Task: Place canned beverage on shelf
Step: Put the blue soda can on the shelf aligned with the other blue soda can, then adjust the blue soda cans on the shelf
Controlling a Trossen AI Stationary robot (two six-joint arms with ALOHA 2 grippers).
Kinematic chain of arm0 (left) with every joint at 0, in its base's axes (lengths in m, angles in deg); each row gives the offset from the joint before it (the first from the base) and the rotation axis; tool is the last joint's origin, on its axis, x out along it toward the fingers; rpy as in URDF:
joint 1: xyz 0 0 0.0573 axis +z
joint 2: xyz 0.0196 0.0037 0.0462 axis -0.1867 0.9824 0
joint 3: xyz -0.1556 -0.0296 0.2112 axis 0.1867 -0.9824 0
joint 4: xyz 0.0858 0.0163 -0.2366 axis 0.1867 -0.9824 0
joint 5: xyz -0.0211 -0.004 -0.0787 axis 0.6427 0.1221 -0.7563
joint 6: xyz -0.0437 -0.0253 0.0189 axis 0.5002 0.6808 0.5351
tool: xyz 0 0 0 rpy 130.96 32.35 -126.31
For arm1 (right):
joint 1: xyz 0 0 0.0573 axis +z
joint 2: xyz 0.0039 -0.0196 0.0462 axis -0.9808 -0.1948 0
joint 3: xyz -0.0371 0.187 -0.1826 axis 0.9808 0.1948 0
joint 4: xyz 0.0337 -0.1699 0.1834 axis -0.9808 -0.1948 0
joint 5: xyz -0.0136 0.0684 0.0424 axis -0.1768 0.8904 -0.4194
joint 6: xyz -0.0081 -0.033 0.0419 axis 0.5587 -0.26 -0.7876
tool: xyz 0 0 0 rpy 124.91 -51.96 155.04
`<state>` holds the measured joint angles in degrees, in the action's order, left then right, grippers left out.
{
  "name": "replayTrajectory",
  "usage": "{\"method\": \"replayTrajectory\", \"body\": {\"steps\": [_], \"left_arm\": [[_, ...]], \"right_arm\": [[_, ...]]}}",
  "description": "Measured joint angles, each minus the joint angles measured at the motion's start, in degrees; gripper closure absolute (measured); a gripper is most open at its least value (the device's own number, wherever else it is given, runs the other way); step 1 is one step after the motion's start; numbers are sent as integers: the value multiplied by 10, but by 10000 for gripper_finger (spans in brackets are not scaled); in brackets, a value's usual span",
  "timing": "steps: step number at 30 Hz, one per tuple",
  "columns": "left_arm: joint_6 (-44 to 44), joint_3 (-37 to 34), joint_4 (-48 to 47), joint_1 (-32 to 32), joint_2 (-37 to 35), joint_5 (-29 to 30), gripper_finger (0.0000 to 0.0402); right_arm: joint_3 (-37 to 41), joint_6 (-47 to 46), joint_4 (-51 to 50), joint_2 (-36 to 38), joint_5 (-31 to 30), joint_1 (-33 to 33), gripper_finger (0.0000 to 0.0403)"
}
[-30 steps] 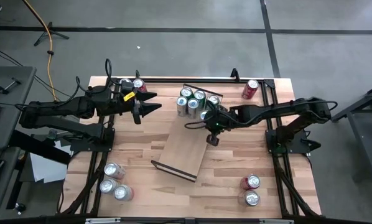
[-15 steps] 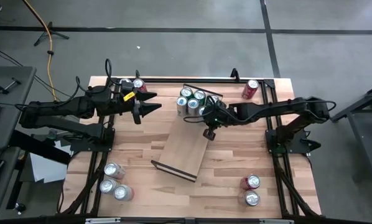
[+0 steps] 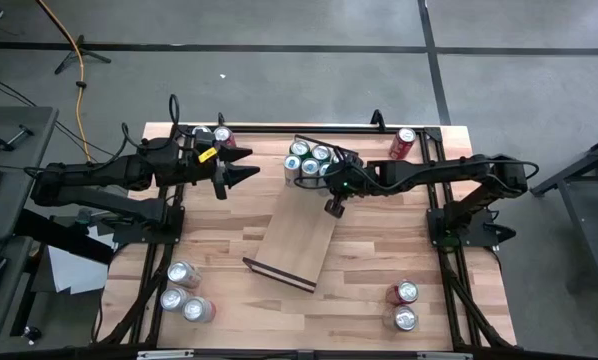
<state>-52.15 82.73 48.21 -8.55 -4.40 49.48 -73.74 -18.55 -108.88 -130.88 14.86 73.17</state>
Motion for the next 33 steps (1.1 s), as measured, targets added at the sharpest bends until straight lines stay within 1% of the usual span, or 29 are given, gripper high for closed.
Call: {"method": "replayTrajectory", "body": {"steps": [4, 8, 12, 15, 18, 22, 25, 28, 29, 31, 33], "left_arm": [[-7, 0, 0, 0, 0, 0, 154], [-10, 0, 0, 0, 0, 0, 154], [-19, 0, 0, 0, 0, -2, 154], [-52, 0, 1, 0, 0, -3, 154], [-83, 0, 4, 3, 0, -4, 154], [-113, 0, 10, 16, 0, -9, 154], [-126, 0, 9, 29, 0, -19, 154], [-129, 0, -1, 43, 0, -17, 154], [-130, 0, -10, 48, 2, -5, 154], [-125, 1, -48, 58, 9, 44, 158], [-108, 1, -98, 72, 26, 89, 171]], "right_arm": [[0, 5, 0, 0, -1, -2, 403], [0, 5, -13, 12, 42, 2, 403], [0, 2, -47, 65, 89, 13, 403], [0, -11, -78, 129, 95, 22, 403], [0, -39, -101, 198, 89, 33, 403], [-1, -62, -96, 277, 70, 46, 403], [-1, -61, -88, 311, 30, 52, 403], [-1, -61, -90, 328, -4, 53, 403], [-1, -61, -92, 330, -11, 53, 403], [-1, -61, -94, 330, -16, 52, 403], [-1, -61, -99, 326, -16, 52, 403]]}}
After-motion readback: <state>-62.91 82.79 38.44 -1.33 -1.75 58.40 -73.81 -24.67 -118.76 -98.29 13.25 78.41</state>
